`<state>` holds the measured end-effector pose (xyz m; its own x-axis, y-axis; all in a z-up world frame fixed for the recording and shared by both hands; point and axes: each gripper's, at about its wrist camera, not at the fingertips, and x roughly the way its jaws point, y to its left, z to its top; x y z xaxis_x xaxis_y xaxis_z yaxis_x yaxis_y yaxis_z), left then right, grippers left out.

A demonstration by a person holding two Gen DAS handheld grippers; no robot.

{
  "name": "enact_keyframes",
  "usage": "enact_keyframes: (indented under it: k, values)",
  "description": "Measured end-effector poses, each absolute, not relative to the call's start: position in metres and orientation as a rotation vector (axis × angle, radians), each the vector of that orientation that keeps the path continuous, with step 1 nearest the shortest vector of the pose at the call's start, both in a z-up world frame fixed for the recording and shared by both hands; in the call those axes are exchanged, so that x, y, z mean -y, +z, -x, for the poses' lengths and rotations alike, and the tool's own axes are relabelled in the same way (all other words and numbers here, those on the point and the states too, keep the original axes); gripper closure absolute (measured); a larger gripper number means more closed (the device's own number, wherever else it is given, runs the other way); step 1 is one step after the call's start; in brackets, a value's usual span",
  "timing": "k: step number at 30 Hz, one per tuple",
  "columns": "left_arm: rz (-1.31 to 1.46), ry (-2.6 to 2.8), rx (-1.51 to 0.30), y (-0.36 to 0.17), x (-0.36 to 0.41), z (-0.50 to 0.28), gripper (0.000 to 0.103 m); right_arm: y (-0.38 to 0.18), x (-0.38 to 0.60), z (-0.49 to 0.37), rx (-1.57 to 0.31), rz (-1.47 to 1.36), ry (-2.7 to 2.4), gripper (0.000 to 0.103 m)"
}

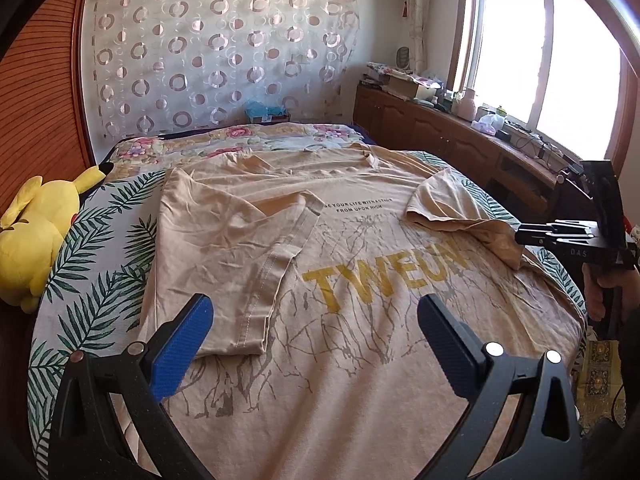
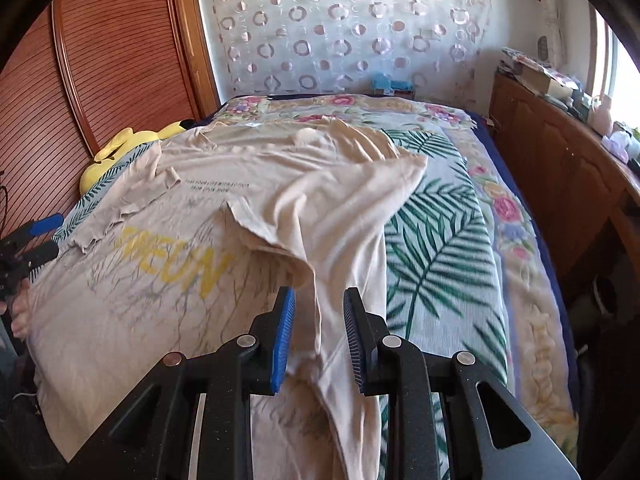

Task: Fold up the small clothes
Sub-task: 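Grasp the folded side with the right gripper to adjust it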

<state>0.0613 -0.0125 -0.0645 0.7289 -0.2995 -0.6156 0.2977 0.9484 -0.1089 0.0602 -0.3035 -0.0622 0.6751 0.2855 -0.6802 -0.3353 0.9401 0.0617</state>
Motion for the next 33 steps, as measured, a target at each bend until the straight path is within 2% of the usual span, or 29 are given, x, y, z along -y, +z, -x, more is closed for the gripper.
enact_keyframes:
  k: [8, 9, 10, 14, 28, 30, 32, 33]
  values:
    - [-0.012, -0.333, -0.683, -0.066, 0.017, -0.059, 0.000, -0.076, 0.296, -0.056, -0.778, 0.123, 0.364, 0.077]
    - [-0.012, -0.332, -0.684, -0.066, 0.017, -0.059, 0.000, -0.075, 0.296, -0.058, -0.774, 0.126, 0.367, 0.079]
    - [-0.012, -0.331, -0.685, -0.067, 0.017, -0.059, 0.000, -0.075, 0.294, -0.057, -0.767, 0.129, 0.374, 0.091]
    - [-0.009, -0.330, -0.688, -0.068, 0.017, -0.060, 0.000, -0.068, 0.284, -0.048, -0.731, 0.140, 0.431, 0.097]
    - [-0.004, -0.329, -0.688, -0.068, 0.015, -0.057, 0.000, -0.066, 0.257, -0.035, -0.725, 0.171, 0.523, 0.097]
    - [-0.003, -0.329, -0.687, -0.068, 0.015, -0.057, 0.000, -0.060, 0.258, -0.040, -0.713, 0.172, 0.500, 0.093]
    - [-0.002, -0.329, -0.686, -0.069, 0.016, -0.057, 0.000, -0.053, 0.258, -0.049, -0.699, 0.175, 0.489, 0.075]
    - [-0.002, -0.329, -0.686, -0.068, 0.015, -0.057, 0.000, -0.049, 0.257, -0.055, -0.694, 0.176, 0.488, 0.072]
